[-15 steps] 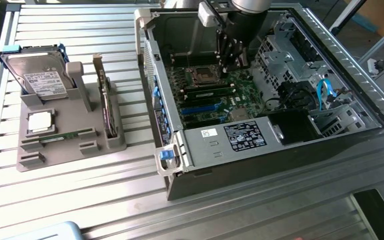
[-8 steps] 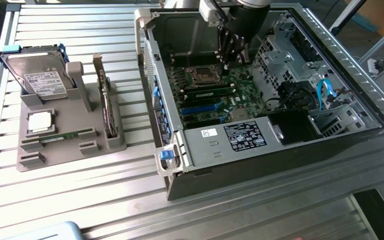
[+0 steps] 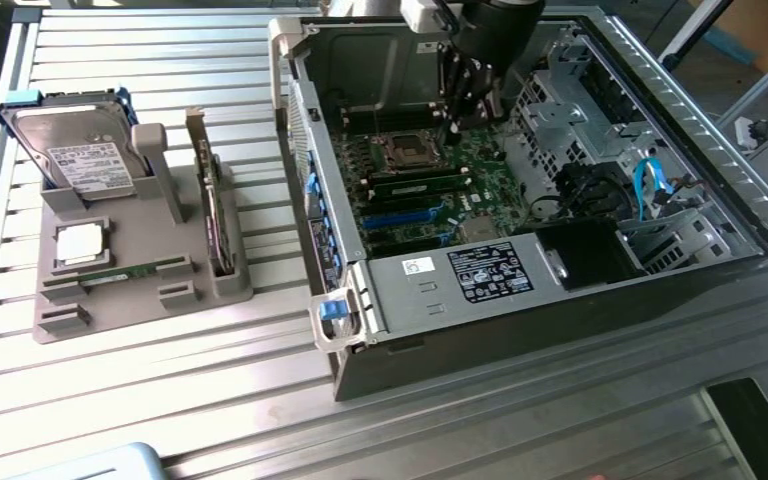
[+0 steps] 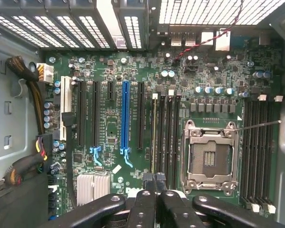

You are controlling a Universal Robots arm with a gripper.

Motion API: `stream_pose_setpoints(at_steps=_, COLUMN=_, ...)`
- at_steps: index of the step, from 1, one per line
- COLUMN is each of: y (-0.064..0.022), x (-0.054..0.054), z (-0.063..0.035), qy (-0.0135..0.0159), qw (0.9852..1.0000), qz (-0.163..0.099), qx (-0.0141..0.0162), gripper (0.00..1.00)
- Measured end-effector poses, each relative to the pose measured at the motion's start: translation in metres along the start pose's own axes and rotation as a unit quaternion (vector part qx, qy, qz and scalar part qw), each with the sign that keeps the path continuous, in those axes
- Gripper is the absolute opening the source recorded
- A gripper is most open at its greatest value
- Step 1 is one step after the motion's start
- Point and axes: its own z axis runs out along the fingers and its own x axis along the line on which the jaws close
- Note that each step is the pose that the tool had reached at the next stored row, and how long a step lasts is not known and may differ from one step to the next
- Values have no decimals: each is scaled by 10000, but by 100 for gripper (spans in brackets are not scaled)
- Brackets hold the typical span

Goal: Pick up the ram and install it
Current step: 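Press down the ram until it locks into place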

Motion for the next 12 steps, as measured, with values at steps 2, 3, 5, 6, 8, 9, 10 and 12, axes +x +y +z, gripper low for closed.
stream_pose_setpoints(at_steps=2, y=0, x=0, z=-22, qy=0, qw=10000, qz=0, qx=0, gripper=11)
stream_pose_setpoints(at_steps=3, y=0, x=1, z=-33, qy=0, qw=10000, qz=0, qx=0, gripper=11)
stream_pose_setpoints(at_steps=5, y=0, x=1, z=-63, qy=2, qw=10000, qz=0, qx=0, gripper=11)
stream_pose_setpoints(at_steps=6, y=0, x=0, z=-74, qy=3, qw=10000, qz=0, qx=0, gripper=11)
stream_pose_setpoints(at_steps=8, y=0, x=-2, z=-109, qy=5, qw=10000, qz=0, qx=0, gripper=11)
stream_pose_setpoints(at_steps=9, y=-1, x=-2, z=-120, qy=5, qw=10000, qz=0, qx=0, gripper=11)
stream_pose_setpoints(at_steps=10, y=-1, x=-3, z=-131, qy=6, qw=10000, qz=0, qx=0, gripper=11)
stream_pose_setpoints(at_steps=12, y=0, x=-3, z=-145, qy=6, qw=10000, qz=0, qx=0, gripper=11)
